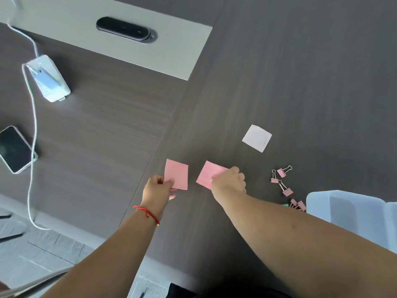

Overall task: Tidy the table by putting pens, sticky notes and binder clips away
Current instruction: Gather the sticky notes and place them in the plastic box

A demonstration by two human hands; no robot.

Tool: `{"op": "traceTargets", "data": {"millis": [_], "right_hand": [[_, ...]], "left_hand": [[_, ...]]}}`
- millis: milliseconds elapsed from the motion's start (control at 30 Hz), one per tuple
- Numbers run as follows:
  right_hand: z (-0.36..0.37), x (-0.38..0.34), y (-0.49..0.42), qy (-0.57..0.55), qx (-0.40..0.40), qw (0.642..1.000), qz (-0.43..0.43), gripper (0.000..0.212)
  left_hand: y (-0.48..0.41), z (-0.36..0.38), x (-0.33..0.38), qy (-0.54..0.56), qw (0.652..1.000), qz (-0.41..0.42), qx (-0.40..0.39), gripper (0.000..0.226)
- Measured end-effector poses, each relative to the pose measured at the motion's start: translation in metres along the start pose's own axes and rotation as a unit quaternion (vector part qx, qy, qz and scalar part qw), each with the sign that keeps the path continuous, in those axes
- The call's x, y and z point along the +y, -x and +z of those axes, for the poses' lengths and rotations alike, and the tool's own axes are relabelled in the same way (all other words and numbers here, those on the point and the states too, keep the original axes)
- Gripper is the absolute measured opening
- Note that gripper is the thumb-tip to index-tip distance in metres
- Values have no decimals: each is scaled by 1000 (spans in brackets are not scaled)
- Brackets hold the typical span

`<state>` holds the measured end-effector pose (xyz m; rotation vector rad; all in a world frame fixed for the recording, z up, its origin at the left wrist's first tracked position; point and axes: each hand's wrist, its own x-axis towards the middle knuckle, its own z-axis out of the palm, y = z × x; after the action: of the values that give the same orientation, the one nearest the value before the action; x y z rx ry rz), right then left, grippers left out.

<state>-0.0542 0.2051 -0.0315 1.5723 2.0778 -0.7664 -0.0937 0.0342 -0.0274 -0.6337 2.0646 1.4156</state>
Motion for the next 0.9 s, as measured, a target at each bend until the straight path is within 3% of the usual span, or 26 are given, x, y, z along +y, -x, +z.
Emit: {"op": "traceTargets", "data": {"millis": [167,233,367,433,567,700,767,833,900], "right_hand": [[1,0,-7,-83,-5,996,44,44],[-3,-1,-13,-103,-64,992,24,39],[-16,-1,-23,-46,-135,990,13,26],[-37,0,-27,-153,-193,969,-20,5],[-89,14,-28,-299,-278,910,-72,16],[-121,22,-45,-335,-328,880,-79,13],[-133,23,-55,-353,-315,879,-57,14],[-139,25,-71,-370,-221,903,1,34],[-138,29,-93,-294,-108,950,13,37]], "left_hand": [[7,14,9,109,992,-12,-55,12],[8,23,14,107,990,-19,-89,20],[12,42,29,109,981,-54,-153,8],[11,52,35,101,978,-54,-176,6],[11,76,54,35,982,-4,-184,19],[17,107,72,48,974,-1,-220,22],[18,119,79,60,975,1,-215,34],[18,128,84,88,969,-21,-228,45],[19,134,87,105,960,-45,-256,43]]}}
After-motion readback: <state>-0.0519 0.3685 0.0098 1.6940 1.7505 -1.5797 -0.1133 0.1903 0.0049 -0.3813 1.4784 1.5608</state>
